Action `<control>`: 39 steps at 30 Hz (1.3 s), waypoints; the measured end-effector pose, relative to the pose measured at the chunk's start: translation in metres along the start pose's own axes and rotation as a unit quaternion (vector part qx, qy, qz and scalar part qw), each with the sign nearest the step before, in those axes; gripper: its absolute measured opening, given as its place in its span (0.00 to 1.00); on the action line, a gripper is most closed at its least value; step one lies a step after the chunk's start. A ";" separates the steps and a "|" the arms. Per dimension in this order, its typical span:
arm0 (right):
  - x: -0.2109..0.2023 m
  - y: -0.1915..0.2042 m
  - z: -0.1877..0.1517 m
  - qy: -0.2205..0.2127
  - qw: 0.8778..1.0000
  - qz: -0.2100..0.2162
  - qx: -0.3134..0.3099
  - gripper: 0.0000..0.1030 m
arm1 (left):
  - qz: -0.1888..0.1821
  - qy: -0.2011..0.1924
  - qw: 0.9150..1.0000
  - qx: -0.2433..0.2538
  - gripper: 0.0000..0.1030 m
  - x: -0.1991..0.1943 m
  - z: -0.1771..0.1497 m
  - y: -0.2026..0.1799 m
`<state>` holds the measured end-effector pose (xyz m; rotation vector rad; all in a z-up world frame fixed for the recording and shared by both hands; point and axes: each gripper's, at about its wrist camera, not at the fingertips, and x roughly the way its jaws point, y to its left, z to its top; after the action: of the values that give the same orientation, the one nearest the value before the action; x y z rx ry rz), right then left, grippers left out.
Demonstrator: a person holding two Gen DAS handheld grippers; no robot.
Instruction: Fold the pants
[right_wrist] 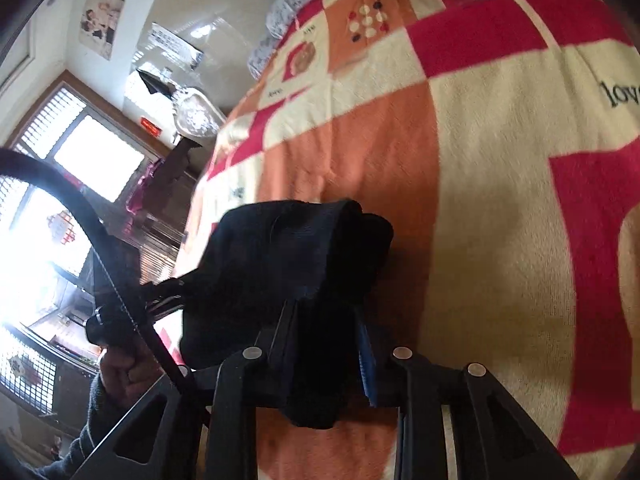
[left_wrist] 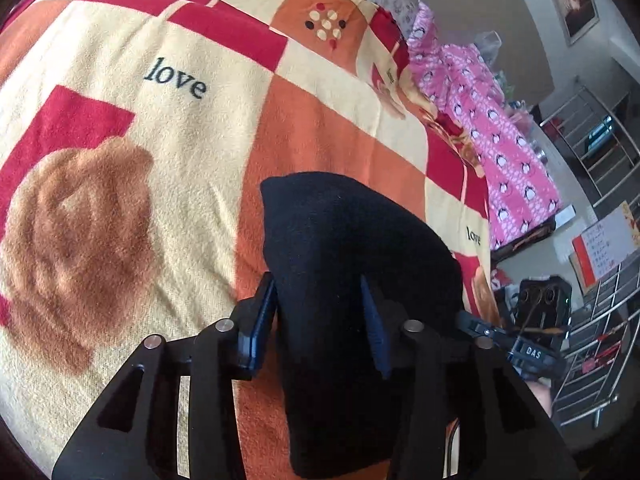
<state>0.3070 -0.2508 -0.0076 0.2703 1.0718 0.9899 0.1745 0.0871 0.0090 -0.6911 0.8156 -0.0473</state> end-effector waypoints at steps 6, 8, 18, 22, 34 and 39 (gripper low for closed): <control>-0.003 -0.005 -0.008 -0.035 0.999 0.020 -0.013 0.37 | 0.002 -0.021 1.000 0.001 0.65 -0.005 -0.002 0.008; -0.014 0.001 -0.012 -0.063 0.997 0.015 -0.034 0.37 | 0.029 -0.054 0.998 0.014 0.65 -0.023 -0.009 0.004; -0.051 0.040 -0.046 -0.193 0.972 -0.089 -0.100 0.37 | 0.233 -0.107 0.959 0.123 0.64 -0.074 -0.107 -0.068; -0.066 0.085 -0.097 -0.240 0.949 -0.161 -0.127 0.39 | 0.256 -0.108 0.951 0.135 0.64 -0.080 -0.134 -0.082; -0.069 0.111 -0.150 -0.277 0.919 -0.232 -0.157 0.44 | 0.258 -0.091 0.951 0.147 0.64 -0.079 -0.156 -0.097; -0.068 0.116 -0.155 -0.272 0.916 -0.240 -0.170 0.44 | 0.259 -0.082 0.951 0.150 0.64 -0.070 -0.160 -0.099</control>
<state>0.1073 -0.2789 0.0289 -0.0147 0.4076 0.5843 0.0382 -0.0577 0.0356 -0.1754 0.7866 0.3507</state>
